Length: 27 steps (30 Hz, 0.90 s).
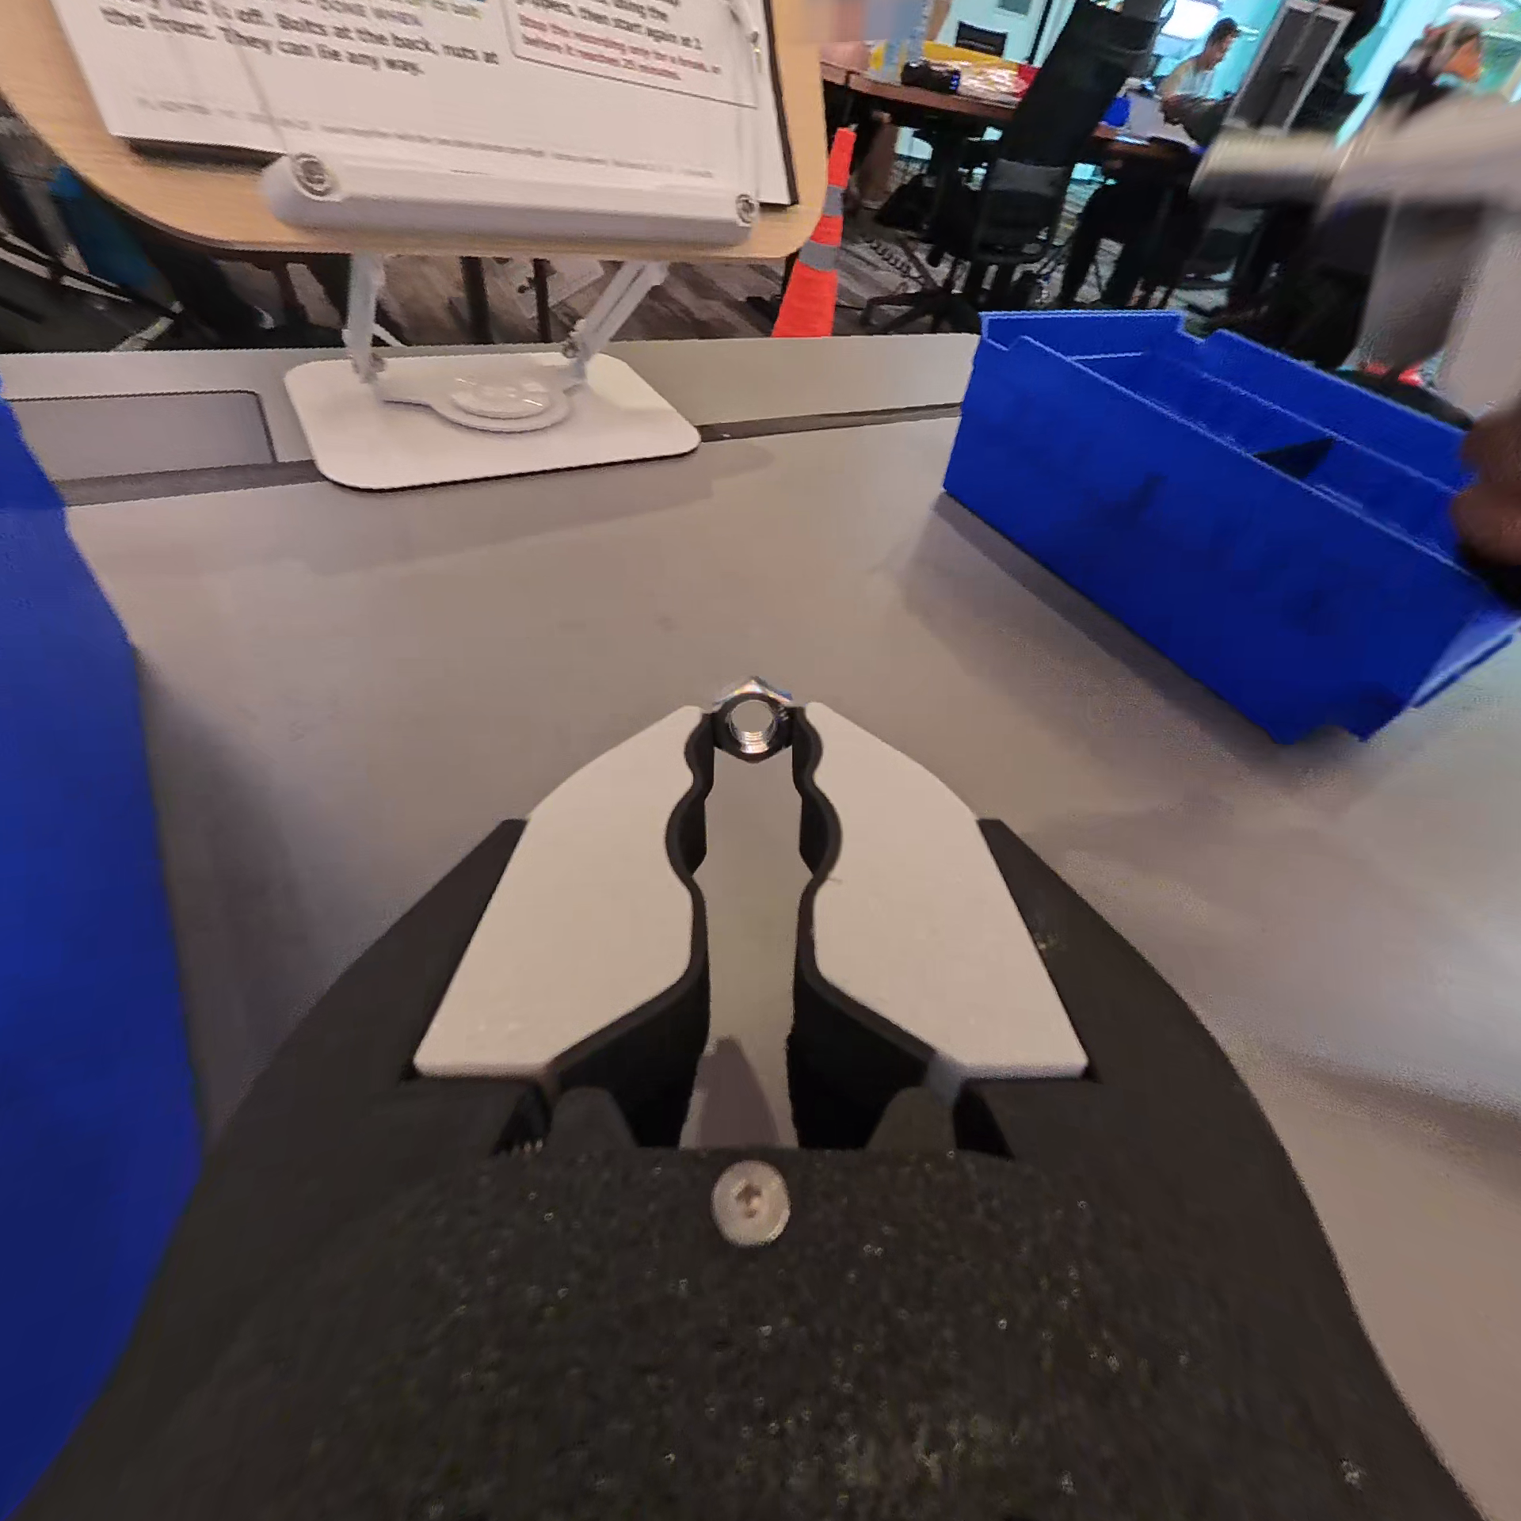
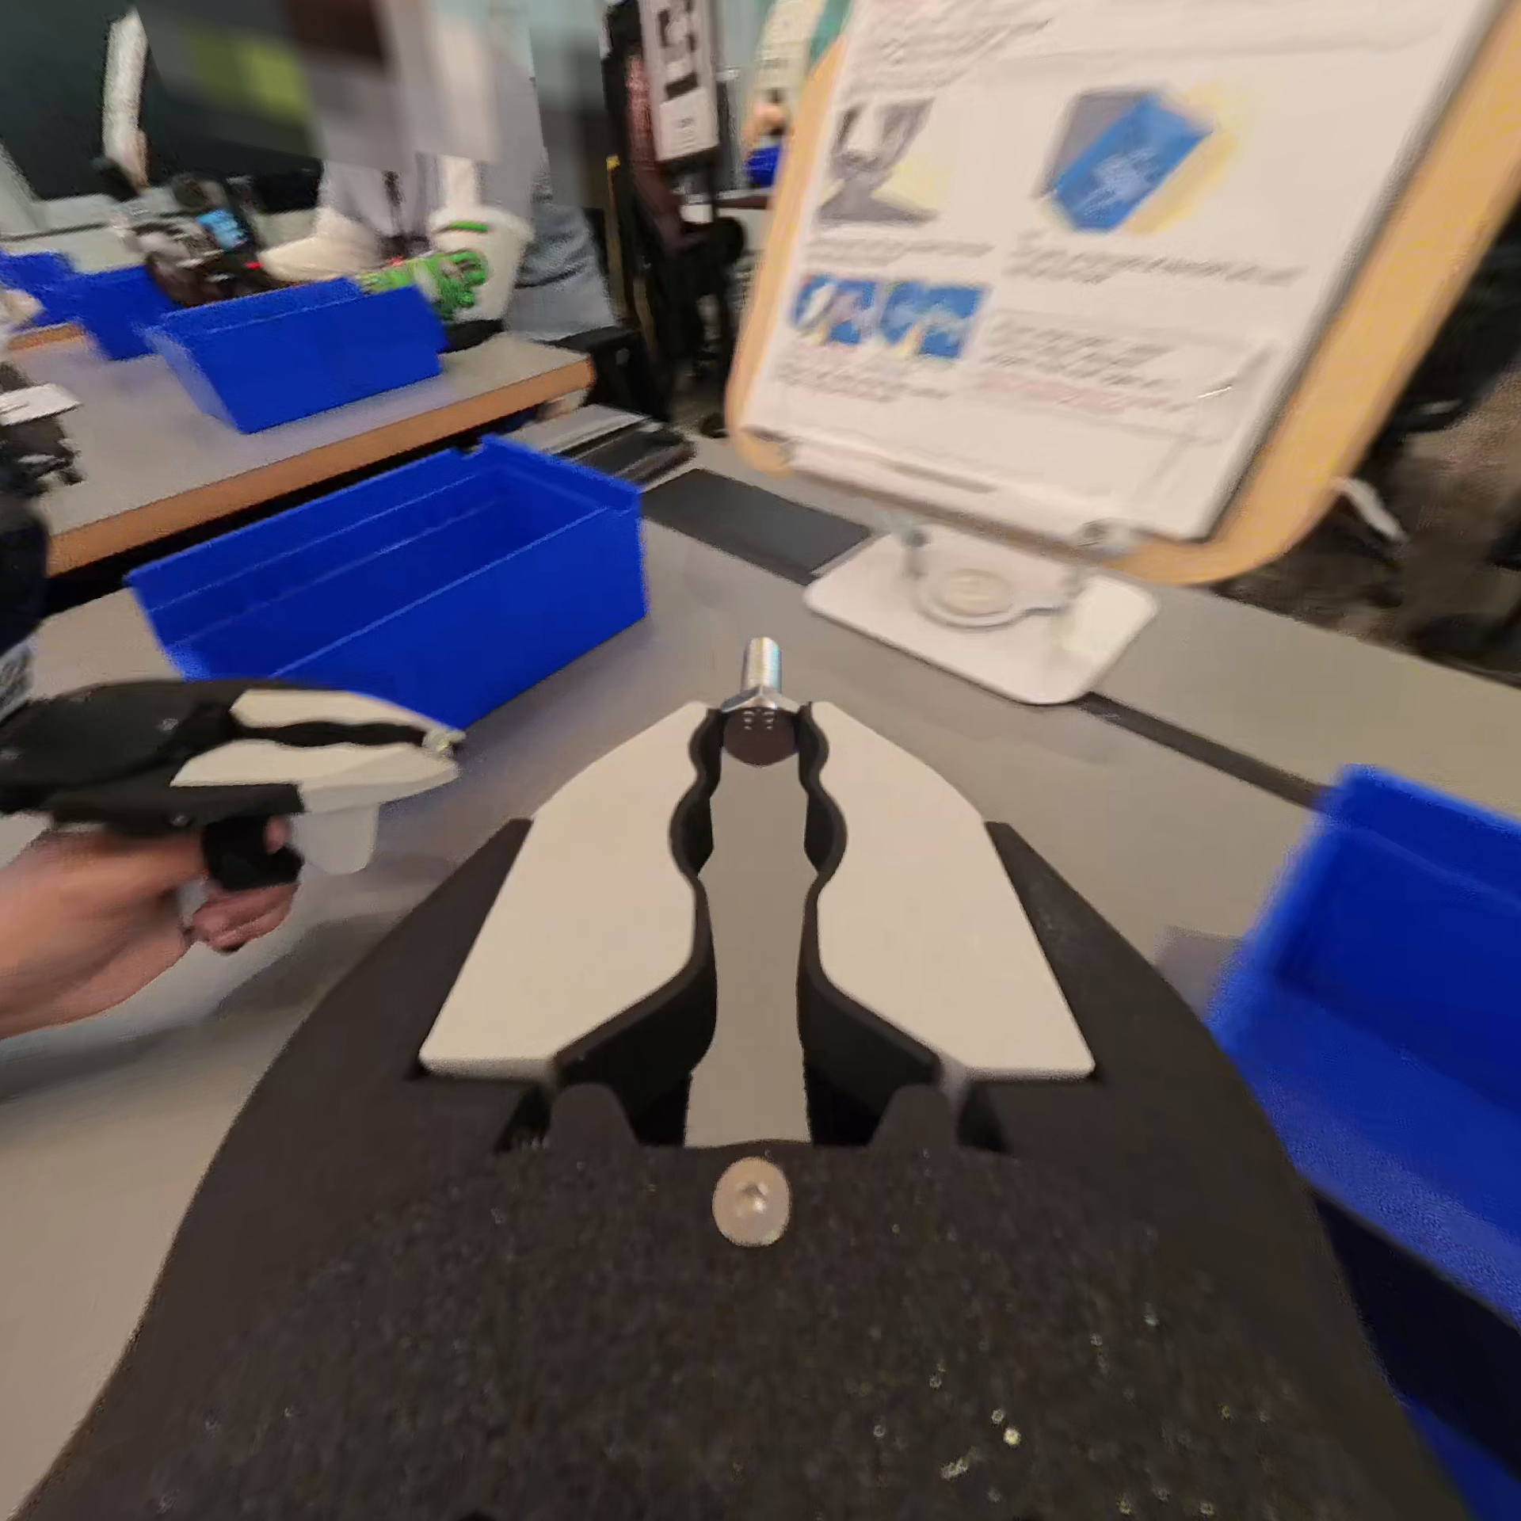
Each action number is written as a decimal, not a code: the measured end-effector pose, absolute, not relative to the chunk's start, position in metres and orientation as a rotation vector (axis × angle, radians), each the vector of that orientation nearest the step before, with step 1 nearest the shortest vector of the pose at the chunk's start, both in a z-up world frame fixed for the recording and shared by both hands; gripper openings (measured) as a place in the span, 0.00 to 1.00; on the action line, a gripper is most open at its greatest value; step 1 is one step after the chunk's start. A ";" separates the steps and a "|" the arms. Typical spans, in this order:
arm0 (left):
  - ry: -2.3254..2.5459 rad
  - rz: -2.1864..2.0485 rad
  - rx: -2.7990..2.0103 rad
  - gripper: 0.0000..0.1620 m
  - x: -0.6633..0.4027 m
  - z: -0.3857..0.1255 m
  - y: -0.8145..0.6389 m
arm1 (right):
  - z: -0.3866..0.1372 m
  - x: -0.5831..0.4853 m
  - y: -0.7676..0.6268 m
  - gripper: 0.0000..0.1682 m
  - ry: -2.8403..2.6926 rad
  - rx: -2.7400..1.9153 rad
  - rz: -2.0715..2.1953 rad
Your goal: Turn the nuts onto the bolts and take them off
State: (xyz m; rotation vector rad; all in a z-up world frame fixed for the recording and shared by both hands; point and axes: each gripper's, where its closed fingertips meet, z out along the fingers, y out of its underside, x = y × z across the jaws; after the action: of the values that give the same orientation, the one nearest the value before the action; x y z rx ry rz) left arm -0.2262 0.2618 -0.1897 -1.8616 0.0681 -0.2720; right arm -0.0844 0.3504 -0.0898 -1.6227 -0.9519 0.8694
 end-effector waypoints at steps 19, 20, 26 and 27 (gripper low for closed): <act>0.137 -0.342 -1.896 0.10 -0.213 -0.200 0.263 | -0.242 0.098 0.549 0.11 -1.077 -2.860 0.060; 0.142 -0.344 -1.901 0.10 -0.213 -0.201 0.263 | -0.247 0.100 0.550 0.11 -1.078 -2.879 0.031; 0.174 -0.342 -1.914 0.10 -0.209 -0.205 0.263 | -0.260 0.106 0.553 0.11 -1.165 -2.895 -0.123; 0.182 -0.335 -1.915 0.10 -0.209 -0.205 0.263 | -0.261 0.106 0.553 0.11 -1.179 -2.890 -0.141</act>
State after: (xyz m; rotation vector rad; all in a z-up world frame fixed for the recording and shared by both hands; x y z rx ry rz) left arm -0.2086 0.2634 -0.2050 -1.9151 0.1819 -0.3350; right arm 0.1062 0.5528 -0.2610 -2.8898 -1.1794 -0.1407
